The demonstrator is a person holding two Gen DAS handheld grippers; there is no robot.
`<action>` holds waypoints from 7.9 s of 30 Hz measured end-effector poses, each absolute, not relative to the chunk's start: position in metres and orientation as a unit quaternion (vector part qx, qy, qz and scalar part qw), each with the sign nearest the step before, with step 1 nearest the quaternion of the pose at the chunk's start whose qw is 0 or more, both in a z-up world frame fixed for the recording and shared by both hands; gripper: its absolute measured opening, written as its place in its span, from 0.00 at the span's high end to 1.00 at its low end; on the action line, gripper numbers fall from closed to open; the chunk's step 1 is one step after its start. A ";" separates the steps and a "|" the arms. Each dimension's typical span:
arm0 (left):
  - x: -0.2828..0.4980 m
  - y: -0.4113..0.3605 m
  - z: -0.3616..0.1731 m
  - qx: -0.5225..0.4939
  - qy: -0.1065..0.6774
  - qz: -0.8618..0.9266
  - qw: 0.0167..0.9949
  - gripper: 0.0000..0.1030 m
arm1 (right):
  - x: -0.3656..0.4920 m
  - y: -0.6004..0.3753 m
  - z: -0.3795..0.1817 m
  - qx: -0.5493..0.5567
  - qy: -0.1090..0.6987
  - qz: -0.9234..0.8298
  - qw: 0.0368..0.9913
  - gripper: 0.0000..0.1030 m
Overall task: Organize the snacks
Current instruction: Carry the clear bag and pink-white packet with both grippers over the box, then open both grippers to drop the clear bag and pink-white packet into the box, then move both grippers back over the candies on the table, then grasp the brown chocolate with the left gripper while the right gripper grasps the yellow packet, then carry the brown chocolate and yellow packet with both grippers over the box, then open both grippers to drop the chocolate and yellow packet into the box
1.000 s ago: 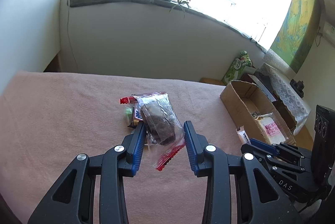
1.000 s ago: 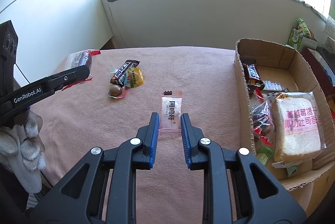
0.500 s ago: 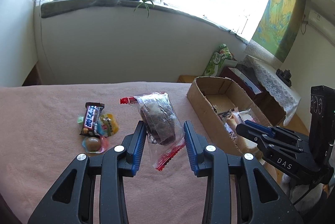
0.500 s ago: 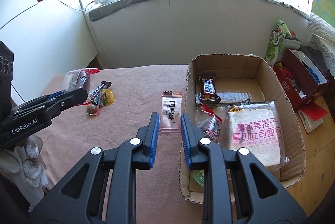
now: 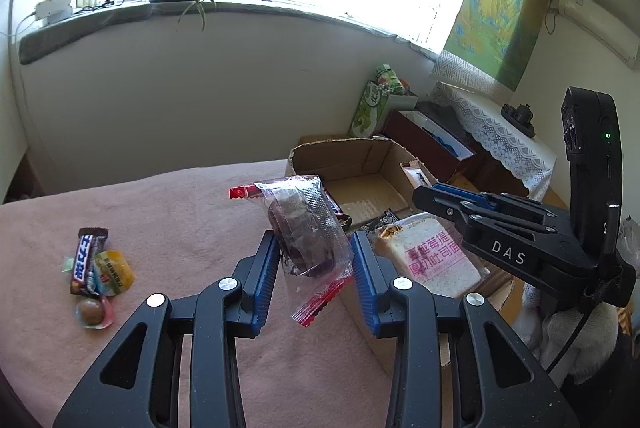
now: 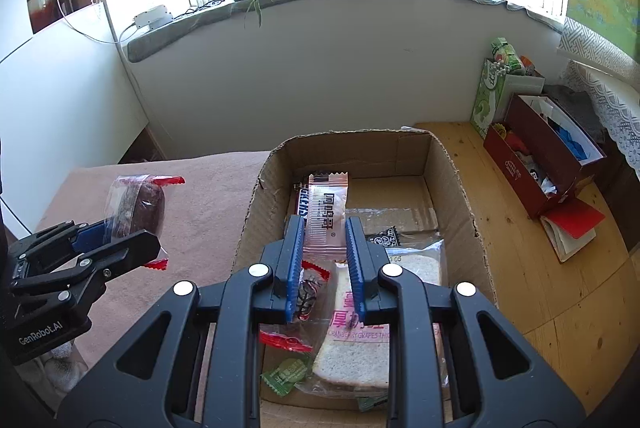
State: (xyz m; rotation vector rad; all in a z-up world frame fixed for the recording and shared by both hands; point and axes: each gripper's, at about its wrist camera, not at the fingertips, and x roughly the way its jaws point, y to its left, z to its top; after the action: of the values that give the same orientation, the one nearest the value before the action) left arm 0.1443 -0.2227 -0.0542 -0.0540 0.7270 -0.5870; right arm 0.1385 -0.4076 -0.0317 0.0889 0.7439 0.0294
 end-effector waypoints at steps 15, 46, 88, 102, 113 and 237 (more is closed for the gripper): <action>0.145 -0.282 -0.056 0.001 0.356 -0.328 0.875 0.66 | 0.171 -0.445 -0.039 0.047 0.379 -0.001 0.924 0.79; 0.131 -0.283 -0.046 0.003 0.349 -0.335 0.875 0.49 | 0.159 -0.457 -0.032 0.063 0.365 -0.038 0.928 0.21; 0.131 -0.076 -0.076 -0.069 0.362 -0.170 0.914 0.49 | 0.126 -0.286 -0.007 0.031 0.347 0.105 0.932 0.13; 0.150 -0.056 -0.119 -0.069 0.404 -0.157 0.899 0.49 | 0.181 -0.232 -0.071 0.062 0.409 0.170 0.894 0.13; 0.172 -0.058 -0.139 -0.083 0.428 -0.158 0.886 0.50 | 0.228 -0.208 -0.117 0.076 0.450 0.196 0.868 0.14; 0.096 -0.293 -0.064 0.035 0.359 -0.359 0.861 0.72 | 0.185 -0.470 -0.036 0.082 0.367 0.010 0.926 0.66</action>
State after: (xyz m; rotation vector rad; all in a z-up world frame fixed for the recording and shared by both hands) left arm 0.0962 -0.2932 -0.0636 0.0738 0.7533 -0.7540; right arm 0.1854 -0.4705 -0.0357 0.1687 0.7532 0.0200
